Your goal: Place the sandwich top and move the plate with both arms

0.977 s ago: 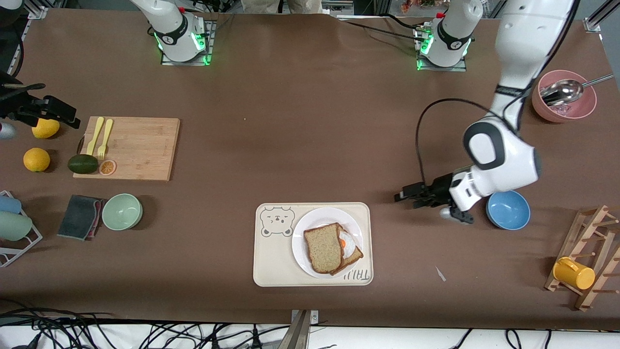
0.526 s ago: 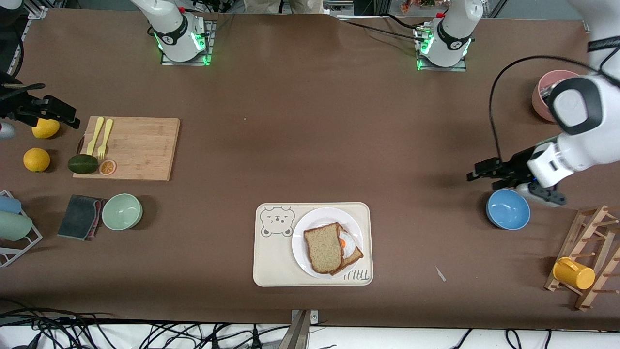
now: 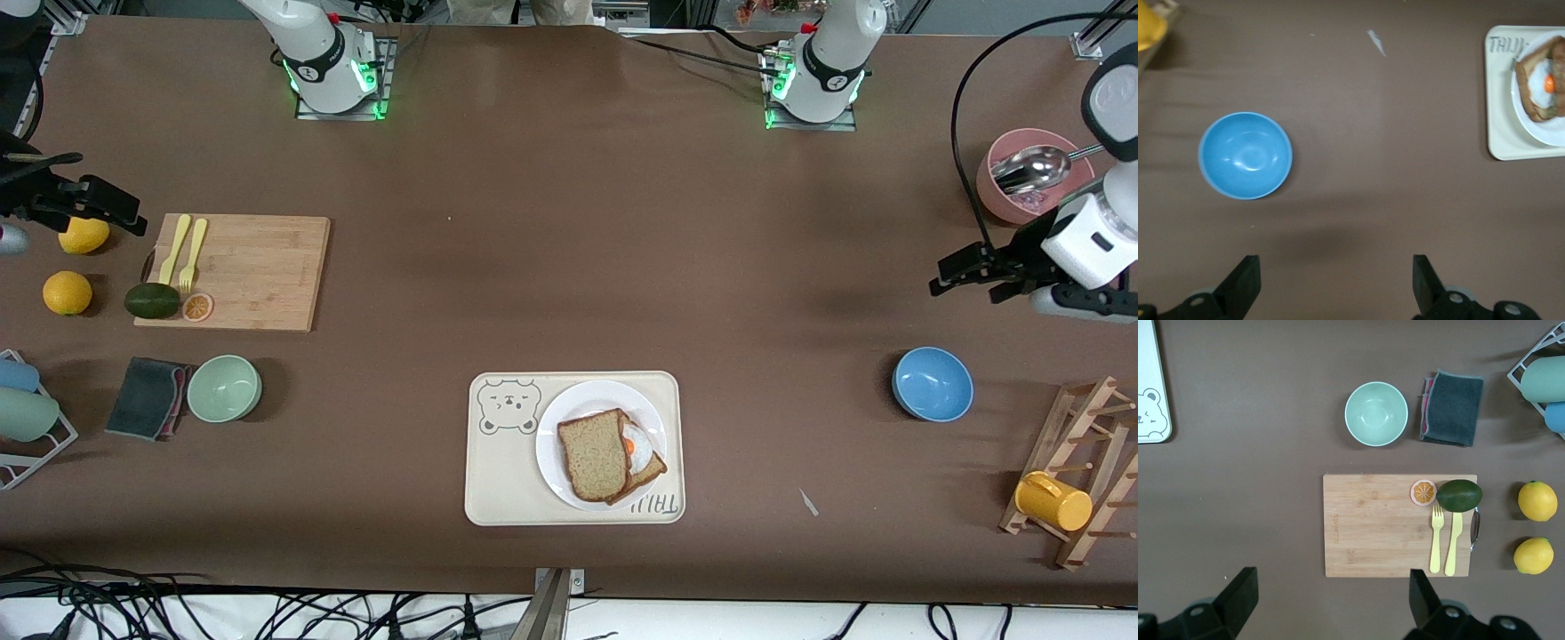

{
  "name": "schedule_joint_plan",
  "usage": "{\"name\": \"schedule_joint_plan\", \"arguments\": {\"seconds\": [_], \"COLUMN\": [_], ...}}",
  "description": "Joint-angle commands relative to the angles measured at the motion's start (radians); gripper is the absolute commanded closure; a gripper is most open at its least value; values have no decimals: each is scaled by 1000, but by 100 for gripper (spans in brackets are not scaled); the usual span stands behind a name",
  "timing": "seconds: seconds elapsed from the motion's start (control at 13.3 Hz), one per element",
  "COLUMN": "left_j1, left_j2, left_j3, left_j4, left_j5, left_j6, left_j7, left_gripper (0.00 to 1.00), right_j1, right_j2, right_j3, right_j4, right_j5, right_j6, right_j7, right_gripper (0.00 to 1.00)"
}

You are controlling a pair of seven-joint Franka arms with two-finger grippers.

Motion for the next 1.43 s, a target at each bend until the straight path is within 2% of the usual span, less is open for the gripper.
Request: {"name": "schedule_joint_plan", "arguments": {"seconds": [0.0,0.23,0.83,1.05,1.35], "left_j1": [71,71,33,13,18], "left_j2": [-74,-73,-17,-5,-10], "left_j3": [-101,-102,-98,-93,-104], "left_j4": [-20,85,271,283,283], "left_j5": [123,154,141,141,140], "left_j6": [-31,-165,-356,-443,-445], "left_j7": [-128,-128,-217,-220,-223], "left_gripper": [0,0,0,0,0], "right_j1": [-2,-2,-2,-2,-2], "right_j2": [-21,-21,-21,-21,-27], "right_j3": [1,1,6,6,32], "right_j4": [-12,-12,-12,-12,-11], "right_j5": [-2,-2,-11,-11,-24], "right_j6": [-7,-5,-2,-2,-7], "right_j7": [4,4,2,-9,-9], "right_gripper": [0,0,0,0,0]}}
